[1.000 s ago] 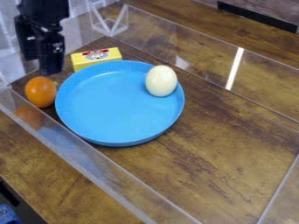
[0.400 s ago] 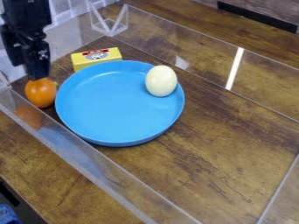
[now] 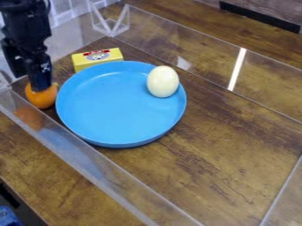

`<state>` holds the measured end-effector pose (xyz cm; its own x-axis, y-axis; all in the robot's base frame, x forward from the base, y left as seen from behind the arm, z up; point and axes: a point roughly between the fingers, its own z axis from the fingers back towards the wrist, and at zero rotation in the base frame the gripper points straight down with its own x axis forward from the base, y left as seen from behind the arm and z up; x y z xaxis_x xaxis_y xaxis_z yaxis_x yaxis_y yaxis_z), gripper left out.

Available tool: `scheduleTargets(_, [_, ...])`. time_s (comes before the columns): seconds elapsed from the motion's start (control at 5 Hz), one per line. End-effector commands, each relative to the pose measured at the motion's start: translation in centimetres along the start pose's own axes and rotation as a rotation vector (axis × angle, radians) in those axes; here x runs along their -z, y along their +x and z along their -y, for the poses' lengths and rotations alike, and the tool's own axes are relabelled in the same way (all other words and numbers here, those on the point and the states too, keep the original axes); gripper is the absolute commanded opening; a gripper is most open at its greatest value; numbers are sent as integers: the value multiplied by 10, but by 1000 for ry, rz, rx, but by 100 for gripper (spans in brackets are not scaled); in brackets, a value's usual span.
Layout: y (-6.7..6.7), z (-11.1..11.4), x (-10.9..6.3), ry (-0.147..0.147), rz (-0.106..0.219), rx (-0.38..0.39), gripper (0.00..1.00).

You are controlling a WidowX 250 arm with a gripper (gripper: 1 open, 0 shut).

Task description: Put the orange ball in the blue tray

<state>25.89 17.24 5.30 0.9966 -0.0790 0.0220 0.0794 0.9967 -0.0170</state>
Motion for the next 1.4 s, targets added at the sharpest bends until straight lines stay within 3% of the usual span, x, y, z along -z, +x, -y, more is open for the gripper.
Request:
scheduleTargets(0.0, [0, -9, -2, 20, 38, -22, 100])
scheduleTargets(0.2, [0, -9, 4, 14, 47, -23, 100])
scheduleTargets(0.4, [0, -8, 8, 5, 54, -23, 0])
scheduleTargets(1.2, [6, 2, -4, -13, 55, -22, 0])
